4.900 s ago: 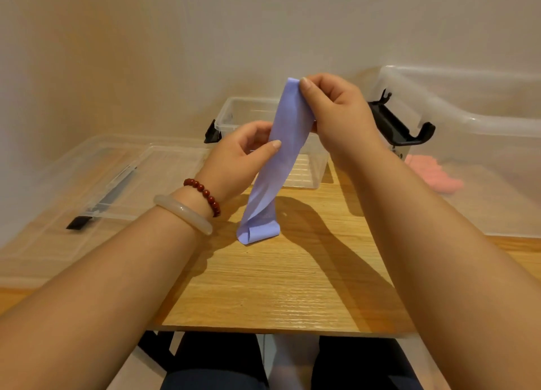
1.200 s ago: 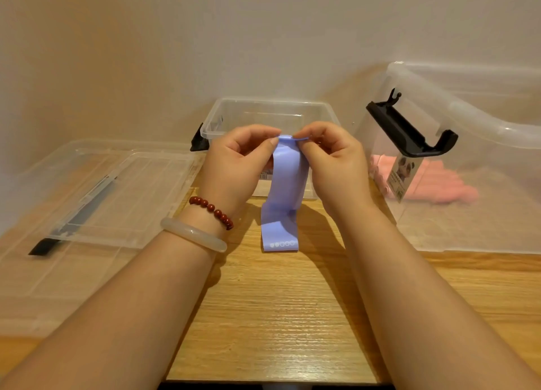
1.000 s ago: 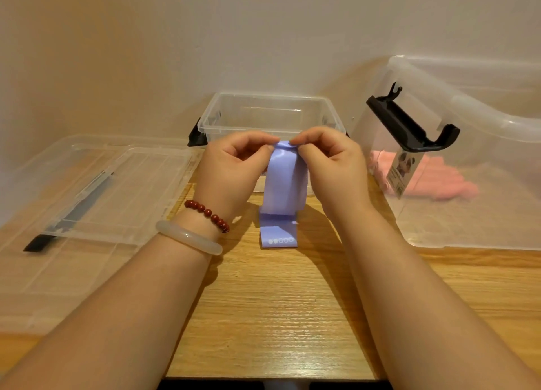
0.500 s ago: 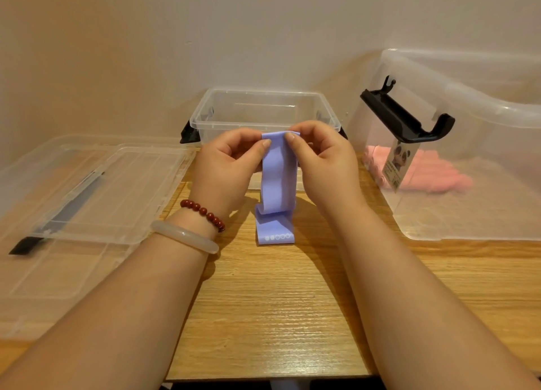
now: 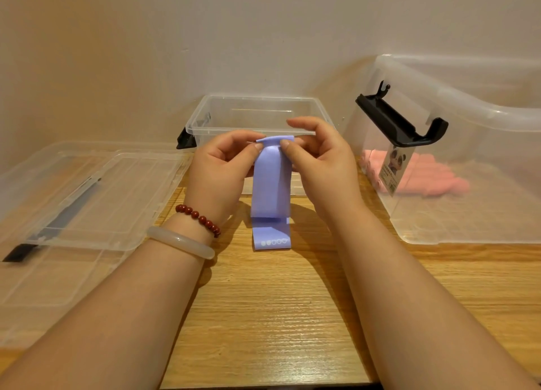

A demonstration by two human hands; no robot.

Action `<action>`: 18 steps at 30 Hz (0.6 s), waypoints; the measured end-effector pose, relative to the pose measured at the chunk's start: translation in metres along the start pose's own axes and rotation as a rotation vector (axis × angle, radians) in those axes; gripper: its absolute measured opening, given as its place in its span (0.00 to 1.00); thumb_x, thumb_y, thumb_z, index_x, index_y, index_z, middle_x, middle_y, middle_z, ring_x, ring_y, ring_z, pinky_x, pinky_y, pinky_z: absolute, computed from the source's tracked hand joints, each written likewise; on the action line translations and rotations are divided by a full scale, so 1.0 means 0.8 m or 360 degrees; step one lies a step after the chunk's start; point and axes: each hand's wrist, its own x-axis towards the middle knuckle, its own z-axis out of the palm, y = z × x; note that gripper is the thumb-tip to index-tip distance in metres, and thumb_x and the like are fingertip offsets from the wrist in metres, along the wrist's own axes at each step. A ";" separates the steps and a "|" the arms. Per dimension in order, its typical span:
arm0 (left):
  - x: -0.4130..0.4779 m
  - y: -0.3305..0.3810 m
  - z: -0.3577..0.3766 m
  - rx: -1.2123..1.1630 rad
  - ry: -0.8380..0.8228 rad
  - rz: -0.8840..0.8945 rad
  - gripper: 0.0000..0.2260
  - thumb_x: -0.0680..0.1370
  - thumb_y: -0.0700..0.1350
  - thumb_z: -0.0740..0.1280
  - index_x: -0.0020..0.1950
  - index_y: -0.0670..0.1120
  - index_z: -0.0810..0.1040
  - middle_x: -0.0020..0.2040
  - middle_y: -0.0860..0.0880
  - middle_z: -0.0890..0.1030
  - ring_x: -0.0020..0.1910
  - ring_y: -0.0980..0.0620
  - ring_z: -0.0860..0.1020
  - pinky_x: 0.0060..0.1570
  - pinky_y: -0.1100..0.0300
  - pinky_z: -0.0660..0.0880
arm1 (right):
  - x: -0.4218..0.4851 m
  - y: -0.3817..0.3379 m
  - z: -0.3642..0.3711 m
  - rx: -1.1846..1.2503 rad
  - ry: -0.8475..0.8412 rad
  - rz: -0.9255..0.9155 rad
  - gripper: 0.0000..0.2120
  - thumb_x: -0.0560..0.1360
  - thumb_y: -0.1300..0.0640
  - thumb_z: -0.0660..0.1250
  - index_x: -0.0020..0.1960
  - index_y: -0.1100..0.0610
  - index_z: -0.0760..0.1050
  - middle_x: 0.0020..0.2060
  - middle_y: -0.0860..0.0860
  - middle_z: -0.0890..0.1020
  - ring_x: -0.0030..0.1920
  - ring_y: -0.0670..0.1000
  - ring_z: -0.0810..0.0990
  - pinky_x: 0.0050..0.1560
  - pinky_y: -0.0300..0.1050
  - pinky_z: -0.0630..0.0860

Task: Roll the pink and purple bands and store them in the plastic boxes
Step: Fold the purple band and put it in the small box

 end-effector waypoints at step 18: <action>0.003 -0.004 -0.003 -0.0085 0.0032 -0.0030 0.08 0.76 0.35 0.69 0.45 0.47 0.82 0.39 0.53 0.84 0.41 0.53 0.82 0.40 0.62 0.78 | -0.002 0.006 -0.001 -0.0170 -0.0022 -0.0264 0.09 0.77 0.64 0.67 0.49 0.50 0.79 0.45 0.43 0.82 0.48 0.43 0.81 0.48 0.39 0.79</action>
